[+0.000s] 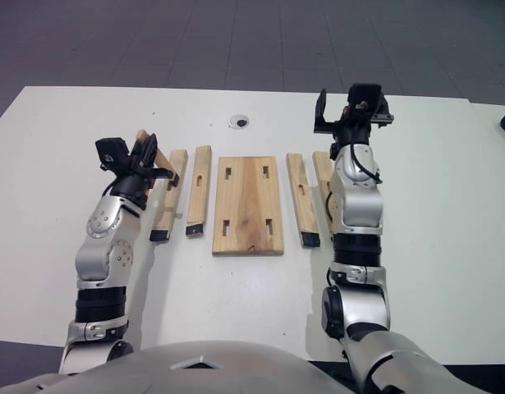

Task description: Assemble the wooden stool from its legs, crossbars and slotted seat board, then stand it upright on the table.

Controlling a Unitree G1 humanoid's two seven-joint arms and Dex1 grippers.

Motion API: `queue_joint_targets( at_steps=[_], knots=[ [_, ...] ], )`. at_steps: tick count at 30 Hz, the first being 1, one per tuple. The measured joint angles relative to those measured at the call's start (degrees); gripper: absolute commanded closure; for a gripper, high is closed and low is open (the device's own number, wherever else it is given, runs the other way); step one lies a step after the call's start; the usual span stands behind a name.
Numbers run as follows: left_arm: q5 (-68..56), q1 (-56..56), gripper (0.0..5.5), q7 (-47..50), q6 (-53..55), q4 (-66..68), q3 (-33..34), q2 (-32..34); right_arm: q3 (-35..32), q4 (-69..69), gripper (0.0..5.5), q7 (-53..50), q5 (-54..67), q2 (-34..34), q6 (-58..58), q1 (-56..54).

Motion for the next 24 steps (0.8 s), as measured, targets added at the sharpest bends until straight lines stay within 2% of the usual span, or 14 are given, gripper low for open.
queue_joint_targets(
  at_steps=[24],
  knots=[
    [2.11,0.87,5.08,0.60,0.78,-3.48,-0.25,-0.07,-0.78,-0.56,0.10,-0.08,0.20,-0.03,0.69,0.76]
  ],
)
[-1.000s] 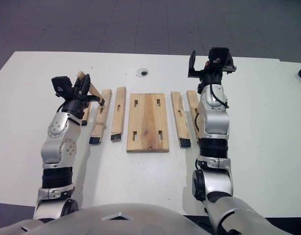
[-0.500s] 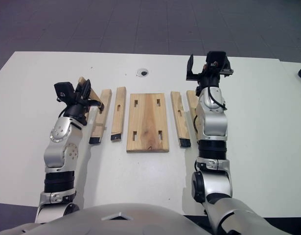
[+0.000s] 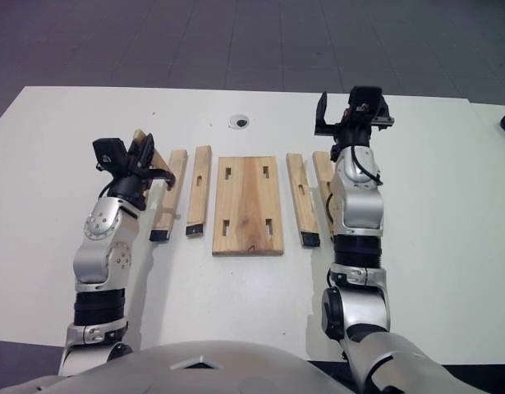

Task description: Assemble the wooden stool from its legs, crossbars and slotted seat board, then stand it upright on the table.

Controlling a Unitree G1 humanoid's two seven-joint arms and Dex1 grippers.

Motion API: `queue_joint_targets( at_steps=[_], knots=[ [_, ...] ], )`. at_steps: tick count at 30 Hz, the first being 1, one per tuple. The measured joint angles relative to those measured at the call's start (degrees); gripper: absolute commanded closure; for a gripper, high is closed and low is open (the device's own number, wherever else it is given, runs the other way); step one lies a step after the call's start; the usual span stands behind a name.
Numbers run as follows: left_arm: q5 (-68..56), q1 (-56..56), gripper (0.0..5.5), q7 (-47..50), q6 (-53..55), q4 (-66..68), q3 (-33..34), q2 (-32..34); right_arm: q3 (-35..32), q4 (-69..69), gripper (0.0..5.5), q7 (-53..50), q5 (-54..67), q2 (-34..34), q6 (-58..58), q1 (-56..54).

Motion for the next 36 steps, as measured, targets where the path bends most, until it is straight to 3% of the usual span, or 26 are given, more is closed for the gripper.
queue_joint_targets(
  at_steps=[36],
  knots=[
    [0.02,2.67,5.08,-0.54,-7.78,6.09,1.94,-0.46,0.01,-2.65,0.10,-0.02,0.06,0.12,2.14,1.31]
  ],
)
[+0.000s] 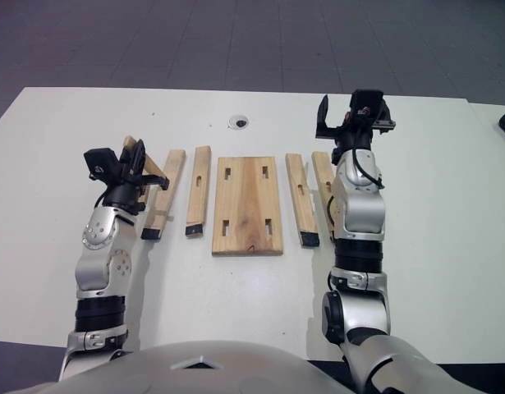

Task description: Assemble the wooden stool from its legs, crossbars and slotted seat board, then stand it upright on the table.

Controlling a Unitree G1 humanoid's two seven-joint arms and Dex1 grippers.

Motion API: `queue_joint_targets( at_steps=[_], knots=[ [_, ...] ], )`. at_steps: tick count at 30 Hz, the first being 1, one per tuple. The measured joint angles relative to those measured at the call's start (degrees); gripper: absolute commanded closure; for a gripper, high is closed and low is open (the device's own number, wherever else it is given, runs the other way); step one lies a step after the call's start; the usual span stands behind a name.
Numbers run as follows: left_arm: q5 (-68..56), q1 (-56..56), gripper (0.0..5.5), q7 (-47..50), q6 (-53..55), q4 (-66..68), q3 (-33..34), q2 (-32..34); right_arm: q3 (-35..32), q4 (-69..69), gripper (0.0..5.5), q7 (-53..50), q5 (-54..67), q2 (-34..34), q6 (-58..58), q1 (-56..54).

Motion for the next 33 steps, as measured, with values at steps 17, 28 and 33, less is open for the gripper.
queue_joint_targets(
  at_steps=[17,28,33],
  knots=[
    [-4.15,-3.36,5.08,-1.72,6.80,-0.56,2.25,1.35,-0.04,-1.55,0.10,-0.43,0.26,1.24,1.09,0.28],
    [-4.46,-5.25,5.08,-4.43,6.46,3.19,2.76,3.66,0.06,-2.98,0.10,-1.10,0.30,1.93,1.67,0.51],
    [-3.29,-6.03,5.08,-7.13,1.94,9.09,2.59,6.36,0.44,-5.97,0.10,-1.19,0.38,2.54,3.34,0.54]
  ],
)
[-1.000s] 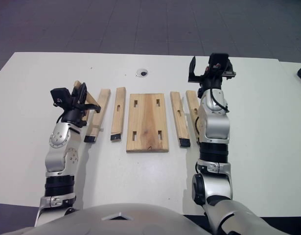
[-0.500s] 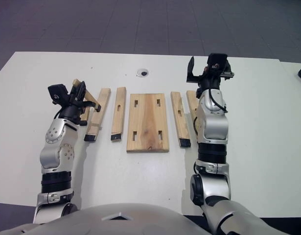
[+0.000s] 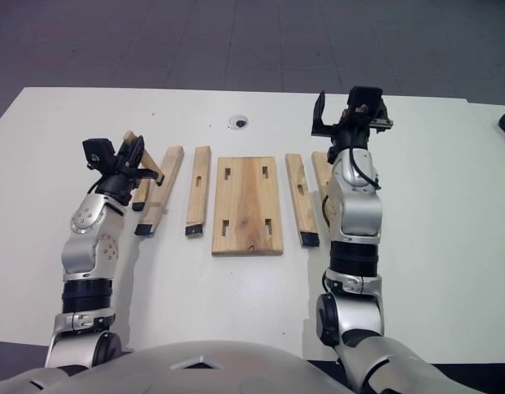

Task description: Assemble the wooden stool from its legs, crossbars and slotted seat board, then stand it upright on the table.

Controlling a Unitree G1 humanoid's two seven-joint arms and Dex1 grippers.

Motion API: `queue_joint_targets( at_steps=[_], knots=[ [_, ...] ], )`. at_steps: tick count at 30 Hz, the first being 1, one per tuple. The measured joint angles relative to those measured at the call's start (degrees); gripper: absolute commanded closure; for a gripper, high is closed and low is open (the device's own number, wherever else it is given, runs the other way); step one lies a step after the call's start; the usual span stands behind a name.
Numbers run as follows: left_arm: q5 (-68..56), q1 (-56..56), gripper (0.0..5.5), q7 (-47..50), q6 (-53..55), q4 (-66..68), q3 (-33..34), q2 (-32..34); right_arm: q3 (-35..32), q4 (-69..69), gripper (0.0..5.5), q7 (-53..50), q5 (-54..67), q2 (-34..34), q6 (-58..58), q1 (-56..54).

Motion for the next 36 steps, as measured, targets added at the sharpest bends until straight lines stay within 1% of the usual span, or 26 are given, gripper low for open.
queue_joint_targets(
  at_steps=[4,10,16,21,31,32,33,34,35,36],
  knots=[
    [0.05,0.22,5.08,-1.39,-4.06,2.62,-0.16,1.48,0.92,-1.91,0.10,-0.05,-0.04,0.37,1.49,-0.03],
    [0.57,3.81,5.08,-2.44,-10.91,2.65,-1.49,1.53,2.52,-3.18,0.10,0.23,-0.23,0.53,2.46,-0.90],
    [1.21,4.97,5.08,-2.32,-16.93,4.81,-2.71,1.42,4.17,-3.14,0.10,0.94,-0.17,0.77,3.31,-5.16],
    [2.15,4.23,5.08,-1.85,-19.39,6.84,-3.66,1.43,4.17,-2.42,0.10,1.63,-0.16,0.76,3.29,-6.52],
    [3.42,1.57,5.08,-0.65,-19.39,9.26,-4.77,0.61,4.18,1.10,0.10,3.25,-0.17,0.59,2.06,-7.67],
    [3.41,1.49,4.72,-0.60,-19.38,9.33,-4.77,0.48,4.17,1.49,0.10,3.42,-0.17,0.56,1.87,-7.81],
    [3.41,1.34,4.60,-0.53,-19.32,9.48,-4.76,0.31,4.14,1.70,0.10,3.54,-0.17,0.52,1.72,-7.90],
    [3.88,1.51,4.33,-0.10,-15.98,11.66,-5.08,0.09,4.14,1.97,0.10,3.62,-0.16,0.52,1.53,-8.12],
    [4.27,2.97,4.19,0.22,-13.70,14.38,-5.29,-0.41,4.12,2.06,0.10,3.64,-0.17,0.48,1.31,-8.38],
    [4.40,3.38,4.03,0.20,-14.11,14.02,-5.37,-1.09,3.89,2.55,0.10,3.58,-0.23,0.02,1.26,-8.40]
  ],
)
